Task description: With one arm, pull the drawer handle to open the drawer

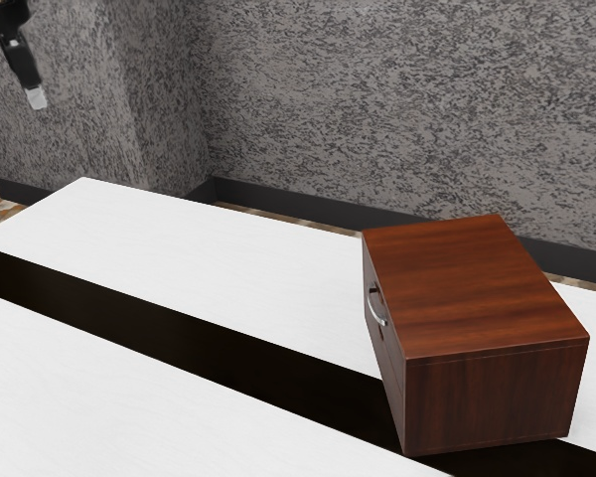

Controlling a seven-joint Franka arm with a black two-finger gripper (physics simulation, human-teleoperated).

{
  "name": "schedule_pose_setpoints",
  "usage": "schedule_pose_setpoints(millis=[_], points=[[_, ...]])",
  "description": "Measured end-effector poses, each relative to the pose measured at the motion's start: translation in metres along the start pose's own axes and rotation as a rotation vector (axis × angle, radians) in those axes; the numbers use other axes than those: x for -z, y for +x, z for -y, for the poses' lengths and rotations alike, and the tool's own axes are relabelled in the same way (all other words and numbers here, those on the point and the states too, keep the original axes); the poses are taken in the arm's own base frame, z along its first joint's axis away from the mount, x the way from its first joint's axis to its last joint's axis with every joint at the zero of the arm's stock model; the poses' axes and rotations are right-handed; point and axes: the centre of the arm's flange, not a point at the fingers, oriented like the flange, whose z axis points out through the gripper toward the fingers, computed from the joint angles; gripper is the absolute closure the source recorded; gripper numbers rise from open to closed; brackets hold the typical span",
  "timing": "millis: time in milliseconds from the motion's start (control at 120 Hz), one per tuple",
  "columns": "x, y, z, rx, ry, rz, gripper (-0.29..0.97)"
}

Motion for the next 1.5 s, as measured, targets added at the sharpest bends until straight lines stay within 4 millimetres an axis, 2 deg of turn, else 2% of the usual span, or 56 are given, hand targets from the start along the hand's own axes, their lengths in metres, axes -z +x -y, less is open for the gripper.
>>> schedule_pose_setpoints(millis=[33,117,167,242,325,500,567,692,742,850,992,1258,1358,1500], points=[[-0.002,0.015,-0.009,-0.036,-0.002,0.0,0.0],[-0.006,0.067,-0.053,-0.168,-0.011,-0.003,0.0],[-0.014,0.084,-0.064,-0.208,-0.019,0.005,0.0],[-0.021,0.085,-0.062,-0.214,-0.027,0.014,0.0],[-0.029,0.077,-0.07,-0.233,-0.046,0.024,0.0],[-0.108,0.057,-0.103,-0.372,-0.09,0.027,0.0],[-0.131,0.052,-0.114,-0.448,-0.072,-0.001,0.0],[-0.164,0.049,-0.122,-0.575,-0.044,-0.036,0.0],[-0.167,0.05,-0.126,-0.621,-0.028,-0.054,0.0],[-0.187,0.052,-0.135,-0.728,-0.031,-0.059,0.0],[-0.201,0.077,-0.154,-0.959,-0.028,-0.122,0.0],[-0.251,0.114,-0.164,-1.251,-0.063,-0.449,0.0],[-0.271,0.134,-0.179,-1.401,-0.062,-0.499,0.04],[-0.284,0.164,-0.204,-1.584,-0.034,-0.601,0.12]])
